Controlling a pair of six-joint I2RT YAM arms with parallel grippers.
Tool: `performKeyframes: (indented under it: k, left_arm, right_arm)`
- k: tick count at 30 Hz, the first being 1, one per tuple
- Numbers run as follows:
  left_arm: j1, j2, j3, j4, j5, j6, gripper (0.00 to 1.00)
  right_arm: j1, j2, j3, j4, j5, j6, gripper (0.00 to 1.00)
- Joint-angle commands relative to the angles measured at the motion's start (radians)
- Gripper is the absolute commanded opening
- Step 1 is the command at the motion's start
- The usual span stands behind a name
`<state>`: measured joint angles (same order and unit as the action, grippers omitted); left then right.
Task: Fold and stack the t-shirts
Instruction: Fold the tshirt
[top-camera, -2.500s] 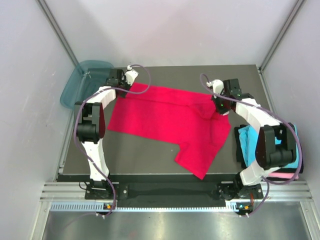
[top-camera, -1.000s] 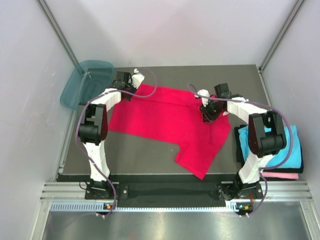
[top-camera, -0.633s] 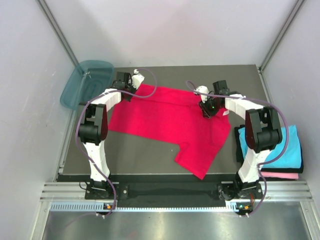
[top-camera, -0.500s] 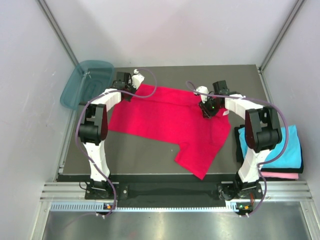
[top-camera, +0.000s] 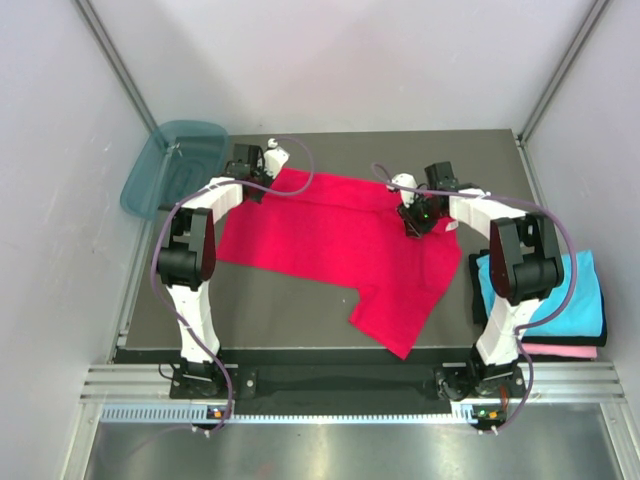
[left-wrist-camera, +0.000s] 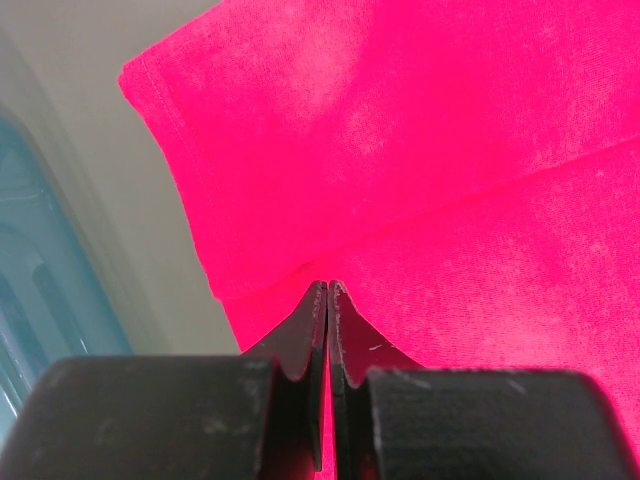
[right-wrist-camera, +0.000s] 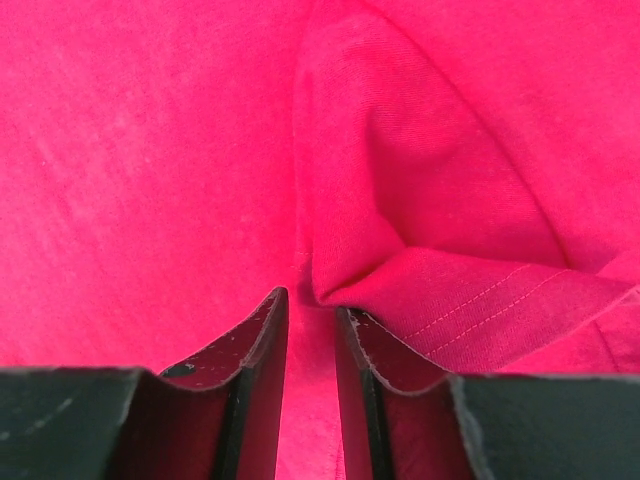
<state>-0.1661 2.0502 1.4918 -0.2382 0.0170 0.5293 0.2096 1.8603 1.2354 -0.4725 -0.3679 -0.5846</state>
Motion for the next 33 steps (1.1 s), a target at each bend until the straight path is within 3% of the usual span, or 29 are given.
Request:
performKeyframes:
  k: [1, 12, 19, 20, 23, 33]
  left_arm:
    - [-0.006, -0.025, 0.021, 0.034, -0.003, 0.003, 0.03]
    - [-0.006, -0.019, 0.021, 0.04, -0.008, 0.003, 0.03]
    - [-0.006, -0.01, 0.03, 0.042, -0.008, 0.003, 0.03]
    - [-0.006, -0.01, 0.03, 0.042, -0.008, 0.003, 0.03]
    - [-0.006, -0.013, 0.028, 0.042, -0.008, 0.003, 0.03]
    - [-0.004, -0.027, 0.021, 0.062, -0.008, 0.003, 0.03]
  right_arm:
    - [0.017, -0.023, -0.007, 0.005, -0.028, -0.017, 0.25]
    - [0.022, 0.016, 0.026, -0.012, -0.002, -0.029, 0.23]
    - [0.025, 0.033, 0.027, -0.015, 0.009, -0.026, 0.13]
    - [0.028, 0.031, 0.026, -0.015, 0.011, -0.026, 0.07]
    - [0.033, 0.011, 0.027, -0.021, 0.023, -0.02, 0.0]
    - [0.094, -0.156, 0.035, -0.081, 0.055, 0.002, 0.0]
